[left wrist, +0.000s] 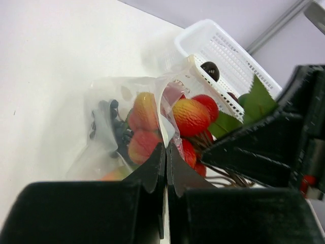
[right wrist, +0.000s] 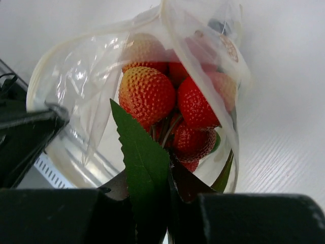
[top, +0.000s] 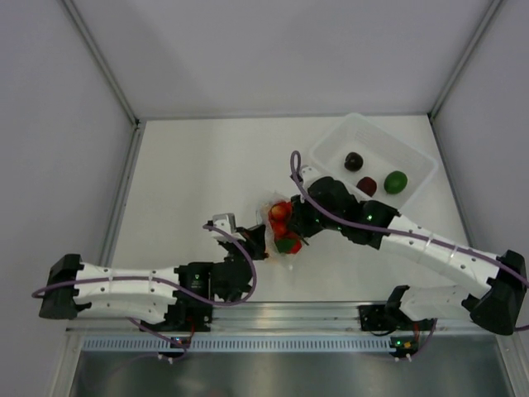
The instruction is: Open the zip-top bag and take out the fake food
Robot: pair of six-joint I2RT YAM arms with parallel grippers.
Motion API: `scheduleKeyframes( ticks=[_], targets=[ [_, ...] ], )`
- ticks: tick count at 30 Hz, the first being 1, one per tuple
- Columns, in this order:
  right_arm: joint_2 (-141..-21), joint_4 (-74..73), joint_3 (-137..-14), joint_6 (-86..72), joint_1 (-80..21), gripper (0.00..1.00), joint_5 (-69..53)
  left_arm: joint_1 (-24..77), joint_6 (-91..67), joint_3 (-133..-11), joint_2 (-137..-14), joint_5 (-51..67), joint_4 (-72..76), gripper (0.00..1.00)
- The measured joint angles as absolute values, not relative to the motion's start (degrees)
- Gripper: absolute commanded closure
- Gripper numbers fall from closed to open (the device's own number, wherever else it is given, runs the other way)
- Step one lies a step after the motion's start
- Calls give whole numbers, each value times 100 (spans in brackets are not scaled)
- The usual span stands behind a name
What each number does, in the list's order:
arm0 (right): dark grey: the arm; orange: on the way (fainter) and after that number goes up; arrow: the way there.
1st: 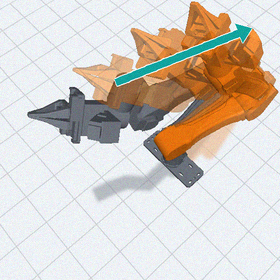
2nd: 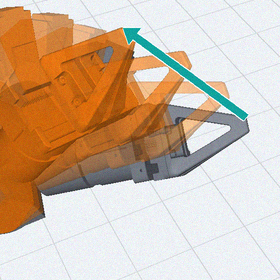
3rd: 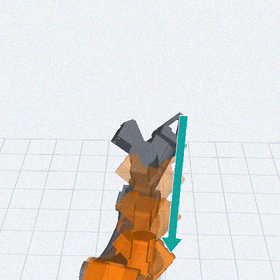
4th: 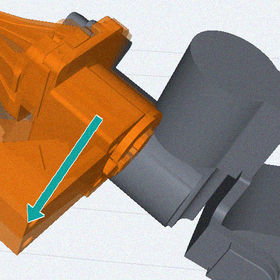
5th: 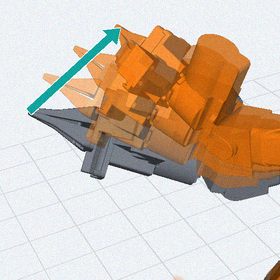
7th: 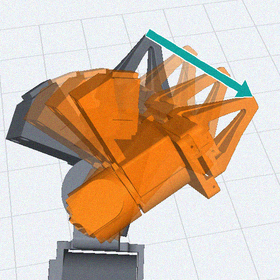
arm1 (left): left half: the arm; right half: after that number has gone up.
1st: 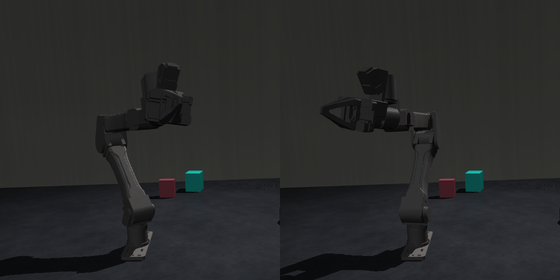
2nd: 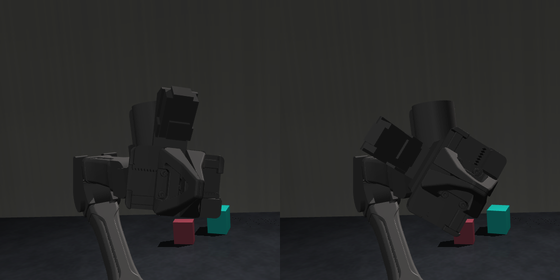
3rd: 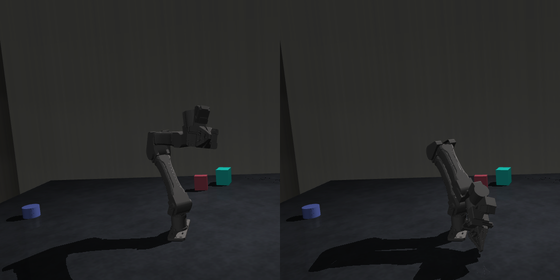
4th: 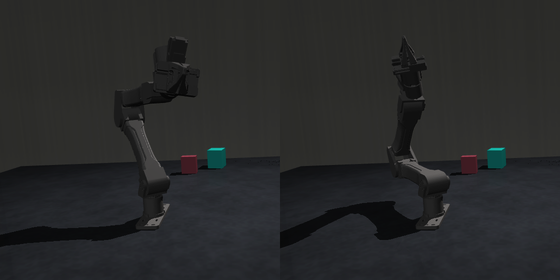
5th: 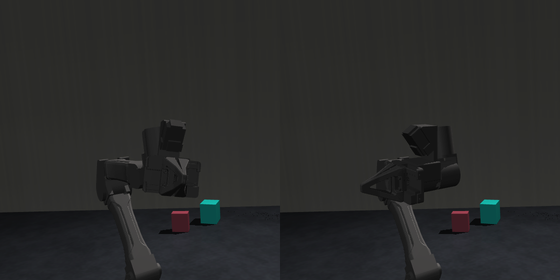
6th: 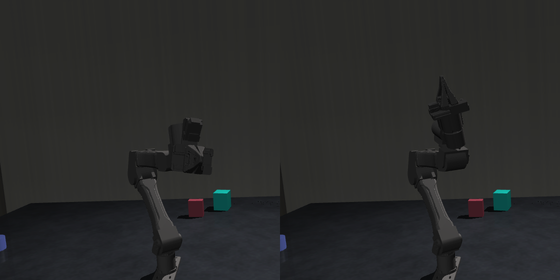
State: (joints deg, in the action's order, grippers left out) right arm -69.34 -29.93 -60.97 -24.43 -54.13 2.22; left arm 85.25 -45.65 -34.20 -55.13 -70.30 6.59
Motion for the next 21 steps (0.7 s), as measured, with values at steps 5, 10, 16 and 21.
scheduleKeyframes(
  ticks=[5, 10, 16, 21],
  targets=[
    [-6451, -3009, -5867, -2287, -5413, 100, -342, 8171, -4755, -3590, -5708, -6960, 528, 100],
    [-6062, -3004, -5680, -2108, -5408, 100, -650, 7822, -5116, -3697, -6095, -6751, 460, 100],
    [-5581, -3194, -5640, -2003, -5288, 100, -401, 7787, -5555, -3695, -6320, -6587, 421, 100],
    [-5518, -3632, -5944, -1900, -4871, 100, -198, 7762, -6029, -3684, -6340, -6495, 233, 100]
  ],
)
